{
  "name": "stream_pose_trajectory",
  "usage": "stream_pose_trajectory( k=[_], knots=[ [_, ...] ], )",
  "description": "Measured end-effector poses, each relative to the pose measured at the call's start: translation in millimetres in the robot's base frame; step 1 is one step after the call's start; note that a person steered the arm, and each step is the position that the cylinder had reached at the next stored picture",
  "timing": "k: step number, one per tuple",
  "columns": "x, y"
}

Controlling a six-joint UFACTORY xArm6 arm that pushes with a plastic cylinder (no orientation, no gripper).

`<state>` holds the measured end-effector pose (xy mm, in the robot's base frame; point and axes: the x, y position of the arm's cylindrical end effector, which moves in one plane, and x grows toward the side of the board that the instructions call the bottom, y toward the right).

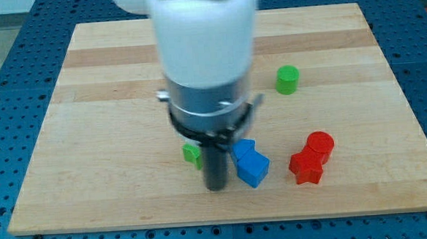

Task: Move the green star into the triangle

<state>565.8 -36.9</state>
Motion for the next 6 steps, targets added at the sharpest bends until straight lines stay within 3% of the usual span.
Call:
stream_pose_trajectory(
  k=[2, 6],
  knots=[
    [-53.1, -48.9],
    [-177.4, -11.9]
  ],
)
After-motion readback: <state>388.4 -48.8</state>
